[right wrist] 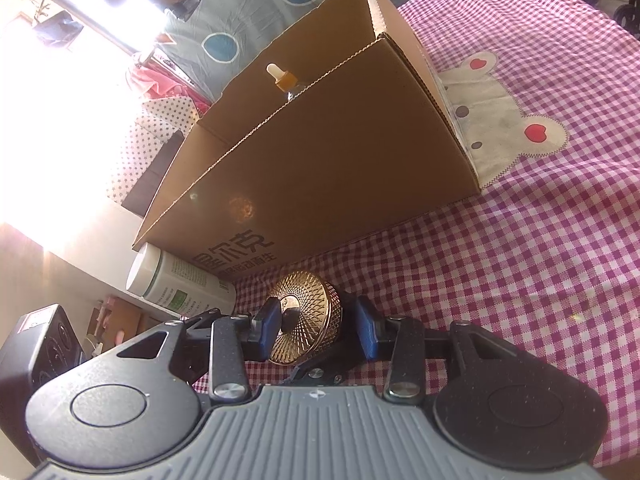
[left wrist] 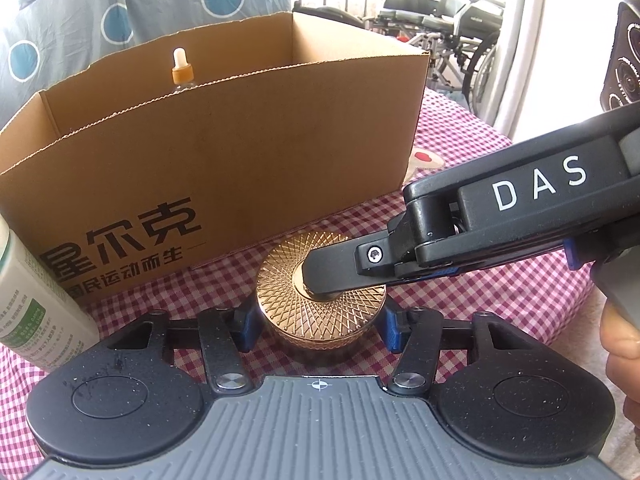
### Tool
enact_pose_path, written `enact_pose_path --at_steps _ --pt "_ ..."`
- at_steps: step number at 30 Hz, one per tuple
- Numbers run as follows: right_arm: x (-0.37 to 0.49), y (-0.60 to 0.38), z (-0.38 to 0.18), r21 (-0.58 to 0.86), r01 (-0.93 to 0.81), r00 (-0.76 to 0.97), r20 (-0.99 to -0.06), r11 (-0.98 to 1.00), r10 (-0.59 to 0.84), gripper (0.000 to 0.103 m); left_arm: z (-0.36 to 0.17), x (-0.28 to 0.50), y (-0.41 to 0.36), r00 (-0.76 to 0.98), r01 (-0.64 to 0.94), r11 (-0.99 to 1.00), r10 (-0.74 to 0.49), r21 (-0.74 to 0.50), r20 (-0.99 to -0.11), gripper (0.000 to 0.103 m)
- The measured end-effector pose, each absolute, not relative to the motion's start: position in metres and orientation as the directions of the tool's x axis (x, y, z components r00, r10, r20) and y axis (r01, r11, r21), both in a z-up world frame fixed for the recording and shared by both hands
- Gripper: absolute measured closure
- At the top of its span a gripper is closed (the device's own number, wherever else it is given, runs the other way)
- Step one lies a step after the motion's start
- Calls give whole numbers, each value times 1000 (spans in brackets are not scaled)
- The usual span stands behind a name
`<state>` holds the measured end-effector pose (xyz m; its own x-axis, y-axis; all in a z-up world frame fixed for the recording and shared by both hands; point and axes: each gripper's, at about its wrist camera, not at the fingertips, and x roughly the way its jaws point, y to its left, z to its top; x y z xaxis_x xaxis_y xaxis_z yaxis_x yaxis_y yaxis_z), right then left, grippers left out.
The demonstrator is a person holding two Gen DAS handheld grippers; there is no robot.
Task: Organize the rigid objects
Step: 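Lift the gold-lidded jar with the right gripper and carry it over the box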
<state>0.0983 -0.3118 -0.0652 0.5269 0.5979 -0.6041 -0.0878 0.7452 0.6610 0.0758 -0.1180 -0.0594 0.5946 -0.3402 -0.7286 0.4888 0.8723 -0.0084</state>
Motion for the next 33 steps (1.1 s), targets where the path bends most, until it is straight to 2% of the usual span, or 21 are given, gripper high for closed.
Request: enact_pose_path --at_steps 9,17,23,27,33 --pt "92 -304 -53 649 -114 538 -596 753 596 59 -45 64 -112 620 472 881 -338 -7 -708 48" --pt "87 -297 7 620 -247 583 -520 745 625 57 16 51 -106 705 436 900 -318 33 -633 48" --pt "109 -299 59 551 -349 611 -480 758 630 57 62 75 -113 744 411 911 -320 25 -586 48" --pt "146 -304 80 507 -378 599 -504 775 622 56 73 110 -126 741 401 916 -319 8 -591 48" --pt "225 -309 69 467 -344 529 -620 814 579 54 53 191 -139 623 378 914 -369 -148 -690 48"
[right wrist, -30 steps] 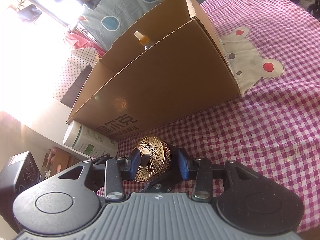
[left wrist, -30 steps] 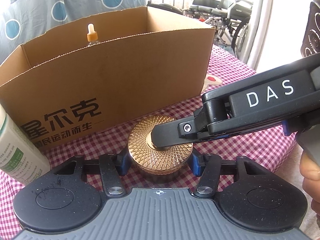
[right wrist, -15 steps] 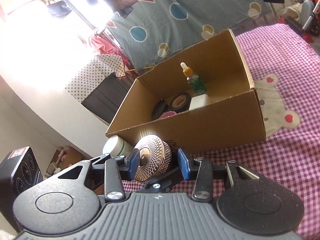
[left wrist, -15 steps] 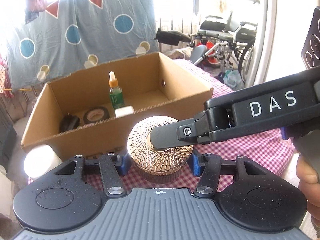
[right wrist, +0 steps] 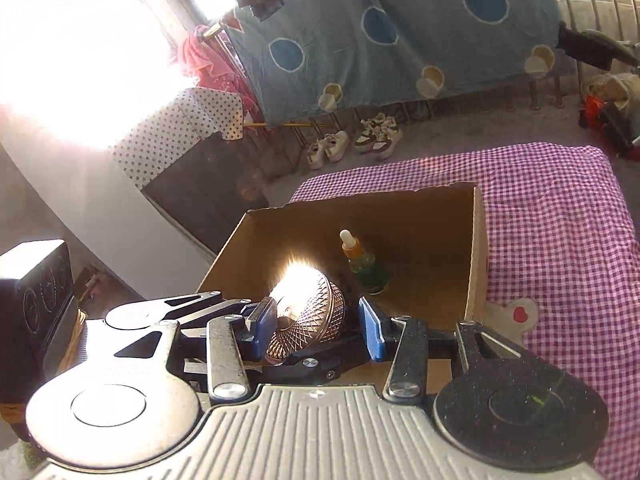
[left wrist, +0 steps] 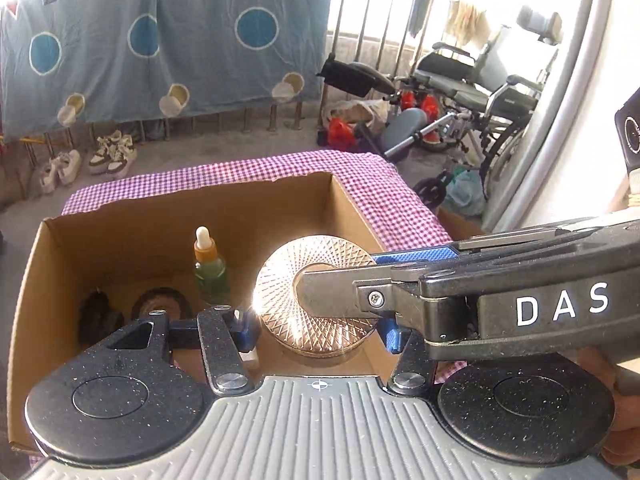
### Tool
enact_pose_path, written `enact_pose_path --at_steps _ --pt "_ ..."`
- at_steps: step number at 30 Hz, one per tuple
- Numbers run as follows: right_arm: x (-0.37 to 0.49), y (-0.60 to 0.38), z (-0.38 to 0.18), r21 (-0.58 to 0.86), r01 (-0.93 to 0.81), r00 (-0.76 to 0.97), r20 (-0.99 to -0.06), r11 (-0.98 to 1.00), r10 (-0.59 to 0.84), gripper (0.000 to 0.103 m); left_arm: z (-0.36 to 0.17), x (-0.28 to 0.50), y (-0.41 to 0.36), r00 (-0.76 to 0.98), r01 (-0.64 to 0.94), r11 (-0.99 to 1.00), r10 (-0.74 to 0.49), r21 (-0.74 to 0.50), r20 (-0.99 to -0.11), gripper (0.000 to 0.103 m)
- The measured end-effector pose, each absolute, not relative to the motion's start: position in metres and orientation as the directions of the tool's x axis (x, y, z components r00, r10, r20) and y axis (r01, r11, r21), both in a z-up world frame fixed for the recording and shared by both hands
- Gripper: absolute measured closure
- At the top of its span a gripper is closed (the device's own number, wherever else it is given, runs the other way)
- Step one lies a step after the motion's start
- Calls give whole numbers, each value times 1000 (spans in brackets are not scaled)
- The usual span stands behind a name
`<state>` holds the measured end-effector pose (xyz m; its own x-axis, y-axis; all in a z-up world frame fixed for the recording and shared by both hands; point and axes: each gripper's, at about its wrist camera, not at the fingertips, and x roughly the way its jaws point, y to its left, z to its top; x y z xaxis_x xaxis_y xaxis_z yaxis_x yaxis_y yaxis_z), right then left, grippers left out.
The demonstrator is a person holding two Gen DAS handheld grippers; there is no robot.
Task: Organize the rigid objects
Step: 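Lift the gold-lidded jar with the right gripper and carry it over the box, then lower the jar into the box and open the right gripper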
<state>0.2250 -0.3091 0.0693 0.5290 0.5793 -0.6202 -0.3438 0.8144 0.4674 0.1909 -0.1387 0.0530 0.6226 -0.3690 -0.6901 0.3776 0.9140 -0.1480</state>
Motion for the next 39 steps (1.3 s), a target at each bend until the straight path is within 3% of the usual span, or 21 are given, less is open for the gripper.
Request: enact_pose_path --at_steps 10,22,28,39 --pt "304 -301 34 371 -338 452 -742 865 495 54 14 251 -154 545 295 932 -345 -211 -764 47" --pt "319 -300 26 353 -360 461 -738 864 494 58 4 266 -159 511 238 948 -309 -213 -802 41" --pt "305 -314 32 416 -333 492 -689 846 532 58 13 255 -158 538 250 944 -321 -217 -779 35" --pt "200 -353 71 613 -272 651 -451 742 611 57 61 181 -144 629 332 929 -346 -163 -696 12"
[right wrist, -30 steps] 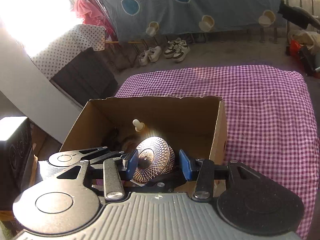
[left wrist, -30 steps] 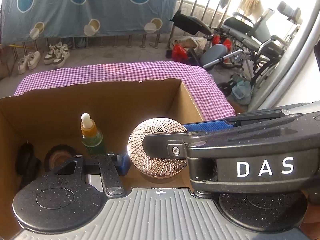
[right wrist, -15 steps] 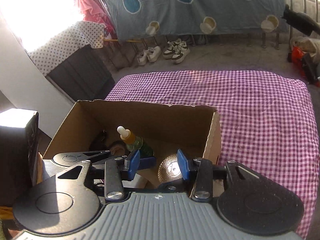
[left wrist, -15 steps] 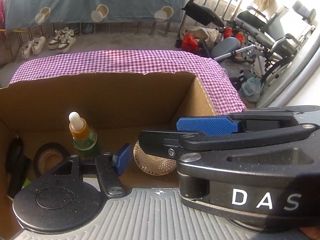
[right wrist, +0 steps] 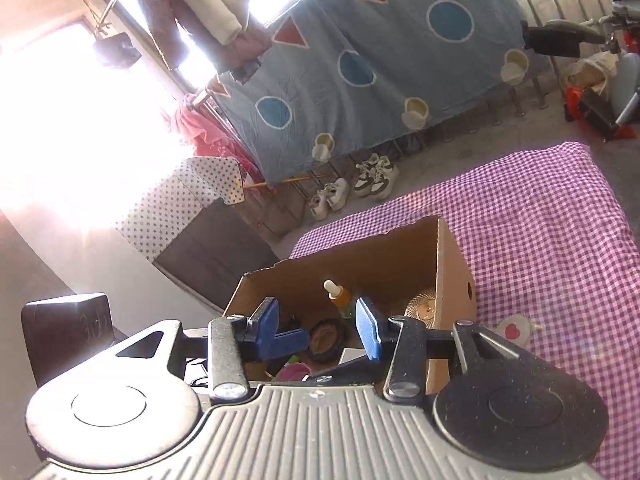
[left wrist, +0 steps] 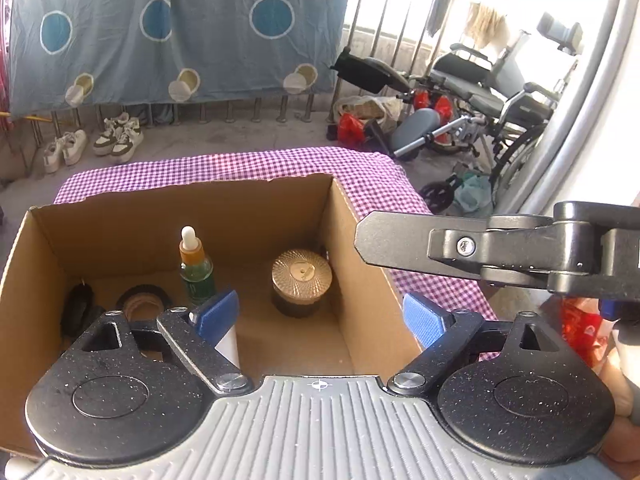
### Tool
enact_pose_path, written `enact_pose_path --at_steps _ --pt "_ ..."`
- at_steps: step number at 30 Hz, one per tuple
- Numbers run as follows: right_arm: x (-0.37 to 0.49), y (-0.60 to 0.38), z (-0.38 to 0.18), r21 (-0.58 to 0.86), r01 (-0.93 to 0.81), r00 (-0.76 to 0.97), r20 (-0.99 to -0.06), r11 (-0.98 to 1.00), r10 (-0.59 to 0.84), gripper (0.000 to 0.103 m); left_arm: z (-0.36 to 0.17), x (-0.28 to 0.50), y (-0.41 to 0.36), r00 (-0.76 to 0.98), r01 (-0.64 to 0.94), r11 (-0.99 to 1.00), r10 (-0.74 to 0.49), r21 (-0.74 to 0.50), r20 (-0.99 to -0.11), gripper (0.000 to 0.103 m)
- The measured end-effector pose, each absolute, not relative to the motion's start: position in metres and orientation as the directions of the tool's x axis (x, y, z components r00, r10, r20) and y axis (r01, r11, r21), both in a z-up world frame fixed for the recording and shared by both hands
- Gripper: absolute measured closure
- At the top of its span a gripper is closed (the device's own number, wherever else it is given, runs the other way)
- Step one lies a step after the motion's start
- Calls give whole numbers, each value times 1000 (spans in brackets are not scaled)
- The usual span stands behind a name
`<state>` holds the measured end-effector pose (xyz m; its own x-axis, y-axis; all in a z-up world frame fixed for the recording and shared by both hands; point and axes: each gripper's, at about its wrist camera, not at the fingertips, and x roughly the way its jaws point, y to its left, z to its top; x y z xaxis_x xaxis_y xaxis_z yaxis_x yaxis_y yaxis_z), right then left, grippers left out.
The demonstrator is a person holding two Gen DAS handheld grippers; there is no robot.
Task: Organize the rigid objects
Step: 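Lower the jar into the box and open the right gripper, then move the right gripper to the white supplement bottle and close on it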
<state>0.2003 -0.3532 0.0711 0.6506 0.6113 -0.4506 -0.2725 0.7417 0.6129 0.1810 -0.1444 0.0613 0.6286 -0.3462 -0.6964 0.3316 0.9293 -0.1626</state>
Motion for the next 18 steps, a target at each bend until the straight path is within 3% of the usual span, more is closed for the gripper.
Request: enact_pose_path --at_steps 5,9,18 --pt "148 -356 76 652 -263 693 -386 711 609 56 79 137 -130 670 359 925 -347 -122 -656 6" --pt "120 -352 76 665 -260 711 -358 700 605 50 86 106 -119 701 375 924 -333 -72 -631 4" --pt "88 -320 61 678 -265 677 -376 686 633 49 77 65 -81 735 328 944 -283 -43 -616 2"
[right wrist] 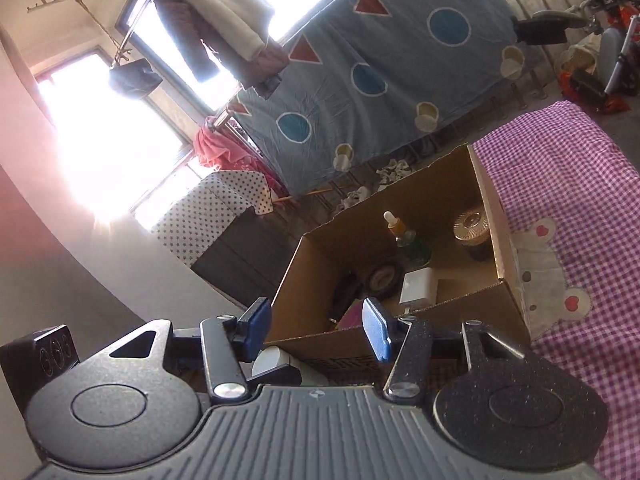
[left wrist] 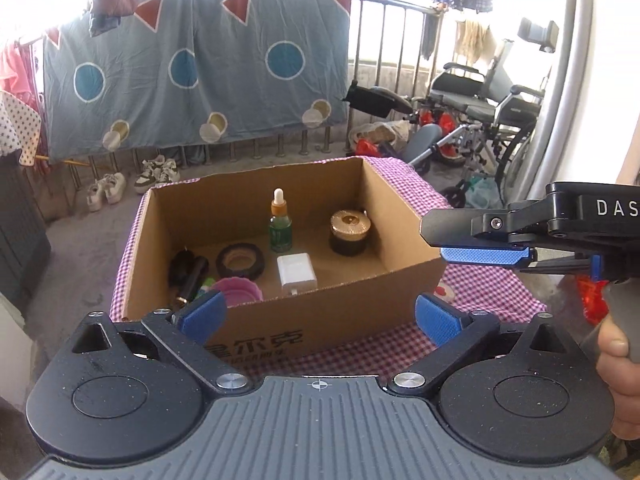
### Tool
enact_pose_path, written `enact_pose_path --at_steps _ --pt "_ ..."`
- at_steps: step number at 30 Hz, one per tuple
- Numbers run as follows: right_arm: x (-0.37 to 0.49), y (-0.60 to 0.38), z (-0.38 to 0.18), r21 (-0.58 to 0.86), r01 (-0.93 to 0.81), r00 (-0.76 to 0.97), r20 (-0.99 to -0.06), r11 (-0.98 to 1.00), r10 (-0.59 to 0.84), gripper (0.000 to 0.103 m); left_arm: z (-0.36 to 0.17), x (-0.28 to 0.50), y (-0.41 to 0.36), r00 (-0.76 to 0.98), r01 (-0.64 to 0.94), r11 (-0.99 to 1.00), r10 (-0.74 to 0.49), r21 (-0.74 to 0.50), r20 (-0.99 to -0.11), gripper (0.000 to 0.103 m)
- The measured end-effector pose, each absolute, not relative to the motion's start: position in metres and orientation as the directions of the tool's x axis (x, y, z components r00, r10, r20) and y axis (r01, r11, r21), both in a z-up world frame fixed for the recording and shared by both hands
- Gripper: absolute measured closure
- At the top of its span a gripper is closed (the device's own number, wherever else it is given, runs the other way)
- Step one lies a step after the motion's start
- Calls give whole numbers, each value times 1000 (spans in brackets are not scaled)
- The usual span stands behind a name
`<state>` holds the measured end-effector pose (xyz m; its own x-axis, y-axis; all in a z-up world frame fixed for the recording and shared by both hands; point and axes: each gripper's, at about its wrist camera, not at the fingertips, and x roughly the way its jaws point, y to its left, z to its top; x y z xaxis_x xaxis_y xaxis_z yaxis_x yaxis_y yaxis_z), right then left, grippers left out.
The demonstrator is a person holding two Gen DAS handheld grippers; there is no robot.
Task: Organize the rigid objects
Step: 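Move the right gripper to the white supplement bottle and close on it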
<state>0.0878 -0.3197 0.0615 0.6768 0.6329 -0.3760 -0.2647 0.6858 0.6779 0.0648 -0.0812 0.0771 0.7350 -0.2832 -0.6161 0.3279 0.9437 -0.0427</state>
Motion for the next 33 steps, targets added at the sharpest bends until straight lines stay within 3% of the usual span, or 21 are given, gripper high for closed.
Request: enact_pose_path --at_steps 11,21,33 --pt "93 -270 40 702 -266 568 -439 660 696 45 58 40 -31 792 223 975 -178 6 -584 1" --pt "119 -219 23 699 -294 485 -479 652 732 44 19 68 -9 769 160 987 -127 -5 -626 4" --pt "153 -169 -3 688 -318 401 -526 653 750 48 -10 93 8 724 107 993 -107 -41 -682 40"
